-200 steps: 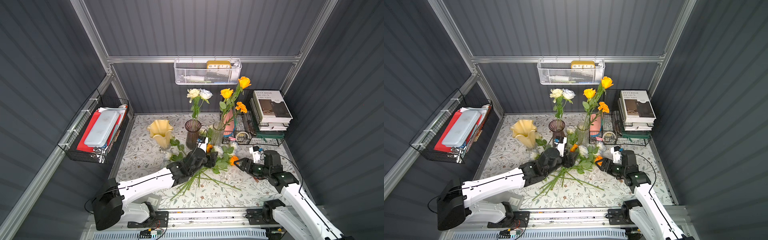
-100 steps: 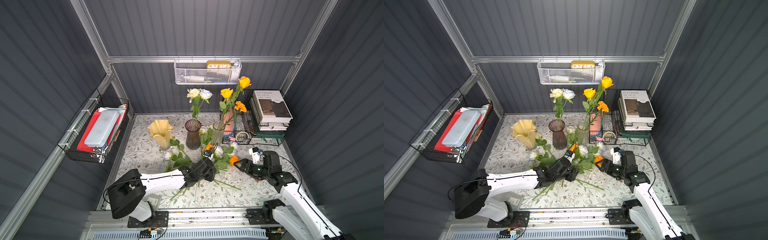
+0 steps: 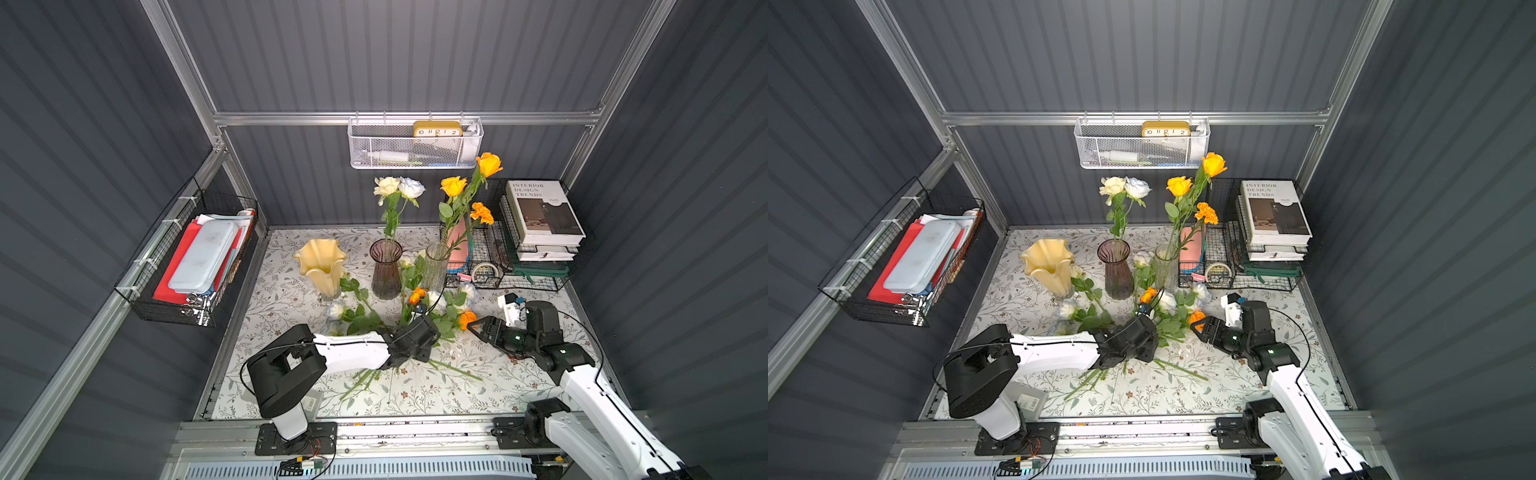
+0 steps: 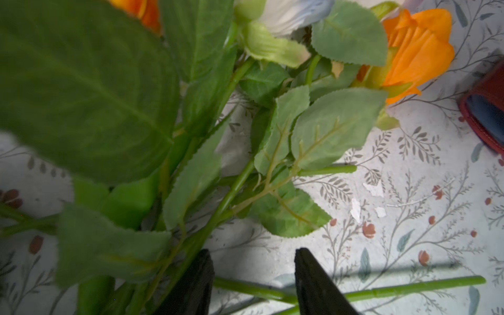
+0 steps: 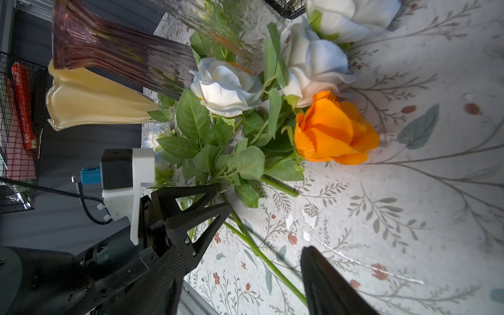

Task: Arrange the flowers in different vases according to their colors
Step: Pick up the flower at the center of the board.

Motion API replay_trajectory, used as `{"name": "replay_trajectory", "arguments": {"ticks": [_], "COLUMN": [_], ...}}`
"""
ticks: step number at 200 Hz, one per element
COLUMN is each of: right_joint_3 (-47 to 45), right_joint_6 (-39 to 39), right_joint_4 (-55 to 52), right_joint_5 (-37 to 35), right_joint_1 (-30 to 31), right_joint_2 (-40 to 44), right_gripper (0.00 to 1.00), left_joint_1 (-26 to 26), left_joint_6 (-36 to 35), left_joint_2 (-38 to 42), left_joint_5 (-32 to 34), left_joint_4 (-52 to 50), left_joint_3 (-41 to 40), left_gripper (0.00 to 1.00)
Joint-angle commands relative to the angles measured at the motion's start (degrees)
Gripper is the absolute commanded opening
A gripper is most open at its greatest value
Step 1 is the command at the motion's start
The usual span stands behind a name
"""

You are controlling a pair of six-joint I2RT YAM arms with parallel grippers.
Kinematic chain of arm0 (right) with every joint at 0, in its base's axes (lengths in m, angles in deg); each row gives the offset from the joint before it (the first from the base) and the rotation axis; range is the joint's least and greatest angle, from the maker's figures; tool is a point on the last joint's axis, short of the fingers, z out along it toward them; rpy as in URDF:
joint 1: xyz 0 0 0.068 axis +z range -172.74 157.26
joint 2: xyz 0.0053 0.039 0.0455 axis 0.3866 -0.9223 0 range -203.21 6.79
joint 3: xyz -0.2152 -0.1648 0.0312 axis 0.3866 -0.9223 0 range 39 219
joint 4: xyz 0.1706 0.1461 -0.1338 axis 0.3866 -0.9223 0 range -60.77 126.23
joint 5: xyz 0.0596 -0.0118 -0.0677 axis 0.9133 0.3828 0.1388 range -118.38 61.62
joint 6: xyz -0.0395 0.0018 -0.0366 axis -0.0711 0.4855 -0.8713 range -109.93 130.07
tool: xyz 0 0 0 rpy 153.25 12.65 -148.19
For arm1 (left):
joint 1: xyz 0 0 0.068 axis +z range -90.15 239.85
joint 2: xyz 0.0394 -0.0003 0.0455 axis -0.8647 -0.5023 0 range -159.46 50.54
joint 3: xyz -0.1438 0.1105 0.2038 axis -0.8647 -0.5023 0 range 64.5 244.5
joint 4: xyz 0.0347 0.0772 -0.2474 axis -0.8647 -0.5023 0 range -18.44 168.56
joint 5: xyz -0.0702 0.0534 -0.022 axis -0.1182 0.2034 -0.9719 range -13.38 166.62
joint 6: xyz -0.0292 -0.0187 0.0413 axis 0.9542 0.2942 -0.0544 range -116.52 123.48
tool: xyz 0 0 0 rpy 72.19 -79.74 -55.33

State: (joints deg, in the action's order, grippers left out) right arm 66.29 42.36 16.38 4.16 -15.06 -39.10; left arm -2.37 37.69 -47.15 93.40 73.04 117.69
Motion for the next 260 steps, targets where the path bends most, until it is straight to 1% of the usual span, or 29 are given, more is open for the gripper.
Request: {"name": "replay_trajectory", "arguments": {"ticks": [1, 22, 68, 79, 104, 132, 147, 175, 260], "right_joint_3": [-1.0, -1.0, -1.3, -1.4, -1.6, -1.5, -1.6, -1.9, -2.2], "right_joint_6": [-0.3, -0.3, -0.2, -0.2, 0.0, -0.2, -0.3, -0.1, -0.2], "right_joint_4": [0.9, 1.1, 0.9, 1.1, 1.4, 1.1, 0.8, 1.1, 1.2], "right_joint_5": [0.3, 0.6, 0.5, 0.5, 0.7, 0.7, 0.7, 0.4, 0.9], "right_joint_1": [-0.1, -0.1, -0.1, -0.1, -0.1, -0.1, 0.0, -0.1, -0.1], "right_joint_2": [0.3, -0.1, 0.3, 0.2, 0.0, 0.5, 0.9, 1.3, 1.5], "right_gripper": [0.71, 0.72, 0.71, 0.71, 0.72, 0.72, 0.72, 0.71, 0.71], "left_joint_1": [0.1, 0.1, 0.0, 0.1, 0.1, 0.1, 0.3, 0.6, 1.6], "left_joint_6": [1.6, 1.6, 1.3, 0.6, 0.2, -0.1, 0.8, 1.1, 0.9], "left_joint_2": [1.1, 3.0, 9.6, 10.2, 7.6, 5.9, 4.5, 1.9, -0.6], "left_joint_5": [3.0, 4.0, 2.0, 0.5, 0.9, 0.1, 1.6, 2.4, 2.9], "left_joint_4": [-2.5, -1.8, 0.0, 0.6, -0.9, -0.3, -1.8, -2.4, -1.9], "left_joint_3": [1.2, 1.1, -1.1, -1.5, -1.0, -0.7, -0.1, 0.8, 1.1], "left_gripper": [0.53, 0.53, 0.53, 0.53, 0.53, 0.52, 0.51, 0.51, 0.51]}}
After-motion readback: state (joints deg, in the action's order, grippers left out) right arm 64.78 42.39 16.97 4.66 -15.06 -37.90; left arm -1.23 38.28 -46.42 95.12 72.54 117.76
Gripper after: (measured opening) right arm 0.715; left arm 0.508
